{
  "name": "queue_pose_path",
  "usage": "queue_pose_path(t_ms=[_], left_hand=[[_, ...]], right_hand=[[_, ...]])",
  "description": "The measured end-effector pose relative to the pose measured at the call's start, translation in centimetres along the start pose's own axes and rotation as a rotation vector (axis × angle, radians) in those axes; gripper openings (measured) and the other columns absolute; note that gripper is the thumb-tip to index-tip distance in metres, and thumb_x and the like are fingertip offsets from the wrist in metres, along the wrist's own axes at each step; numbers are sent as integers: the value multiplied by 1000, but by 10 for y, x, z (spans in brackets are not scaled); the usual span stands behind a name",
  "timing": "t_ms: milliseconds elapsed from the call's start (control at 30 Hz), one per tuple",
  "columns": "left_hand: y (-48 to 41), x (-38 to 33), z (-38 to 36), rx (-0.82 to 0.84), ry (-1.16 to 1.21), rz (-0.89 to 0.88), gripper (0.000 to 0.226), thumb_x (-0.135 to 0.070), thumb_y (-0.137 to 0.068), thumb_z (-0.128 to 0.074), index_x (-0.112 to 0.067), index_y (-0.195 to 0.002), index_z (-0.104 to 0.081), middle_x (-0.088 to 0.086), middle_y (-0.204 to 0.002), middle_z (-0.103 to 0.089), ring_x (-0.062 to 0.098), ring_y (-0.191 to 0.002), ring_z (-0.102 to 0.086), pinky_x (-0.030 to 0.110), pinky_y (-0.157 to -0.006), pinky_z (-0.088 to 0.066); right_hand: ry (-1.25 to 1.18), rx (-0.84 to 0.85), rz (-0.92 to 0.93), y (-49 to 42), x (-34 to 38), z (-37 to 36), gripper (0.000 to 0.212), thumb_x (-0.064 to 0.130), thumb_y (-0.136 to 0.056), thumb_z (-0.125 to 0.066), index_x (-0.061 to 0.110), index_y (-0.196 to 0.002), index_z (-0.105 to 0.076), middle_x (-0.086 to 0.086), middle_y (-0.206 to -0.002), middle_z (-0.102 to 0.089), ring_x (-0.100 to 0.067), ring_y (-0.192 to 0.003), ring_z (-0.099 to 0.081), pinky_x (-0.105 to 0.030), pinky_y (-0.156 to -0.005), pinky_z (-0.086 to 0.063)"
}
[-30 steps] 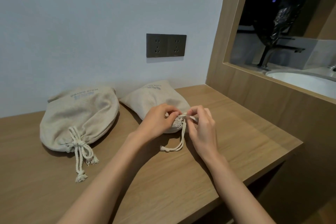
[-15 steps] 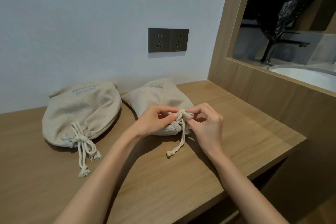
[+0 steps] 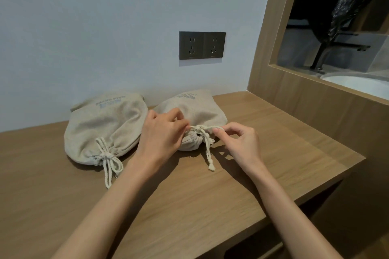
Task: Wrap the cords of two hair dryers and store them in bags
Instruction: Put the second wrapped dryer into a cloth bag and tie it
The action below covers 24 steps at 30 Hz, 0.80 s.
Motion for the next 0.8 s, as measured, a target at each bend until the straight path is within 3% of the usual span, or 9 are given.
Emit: queue_pose_path(t_ms=[67, 167, 267, 367, 467, 567, 733, 800], left_hand=[[5, 4, 0, 4, 107, 98, 7, -29, -86, -68, -27, -84, -74, -10, -86, -61, 13, -67, -55, 30, -66, -32], [11, 22, -16, 91, 538, 423, 9, -31, -88, -65, -26, -90, -73, -12, -91, -60, 5, -82, -57, 26, -76, -45], [14, 20, -29, 194, 863, 599, 8, -28, -90, -62, -28, -85, -68, -13, -94, -61, 3, -88, -58, 20, -80, -44], [14, 8, -33, 333, 842, 521, 11, -30, -92, -59, -24, -86, -67, -14, -97, -57, 3, -90, -54, 16, -80, -41], [17, 3, -37, 411, 743, 411, 5, -43, -84, -65, -40, -87, -61, -15, -104, -51, 4, -100, -48, 31, -95, -40], [19, -1, -34, 367, 735, 365, 15, -58, -72, -67, -48, -82, -60, -18, -102, -51, 3, -99, -48, 41, -97, -40], [13, -6, -27, 215, 808, 401, 4, -31, -84, -68, -33, -84, -64, -13, -95, -59, 8, -89, -57, 33, -85, -47], [11, -5, -23, 144, 869, 463, 1, -27, -88, -65, -28, -88, -65, -10, -96, -63, 4, -88, -59, 21, -83, -47]], right_hand=[[7, 16, -17, 0, -1, -3, 10, 27, -81, -75, 23, -72, -74, 9, -71, -72, -10, -71, -66, -32, -61, -54], [-117, 100, -118, 3, -8, -7, 4, 22, -84, -72, 19, -83, -74, 6, -75, -72, -8, -69, -62, -26, -55, -49], [-230, 139, -171, 6, -9, -9, 6, 18, -87, -69, 14, -90, -72, 5, -77, -70, -7, -68, -60, -25, -55, -48], [-332, 169, -226, 6, -10, -12, 6, 14, -89, -65, 14, -88, -71, 3, -78, -68, -10, -68, -57, -25, -55, -46], [-355, 207, -256, 6, -11, -14, 8, 11, -90, -62, 12, -89, -70, -2, -80, -67, -12, -71, -57, -24, -57, -47], [-386, 208, -272, 7, -11, -15, 8, 8, -90, -61, 9, -87, -68, -4, -79, -67, -12, -72, -59, -24, -63, -51], [-547, 254, -379, 8, -13, -19, 8, 9, -90, -59, 8, -87, -66, -4, -80, -67, -12, -71, -61, -26, -72, -50], [-659, 275, -451, 9, -15, -20, 10, 13, -87, -60, 9, -94, -66, -4, -87, -67, -12, -71, -59, -24, -71, -50]])
Point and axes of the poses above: each hand's wrist, its own y-axis away from the middle knuckle, its own z-axis out of the back of the hand, x = y × z, the point moved 7 cm from there along -y, towards the middle knuckle
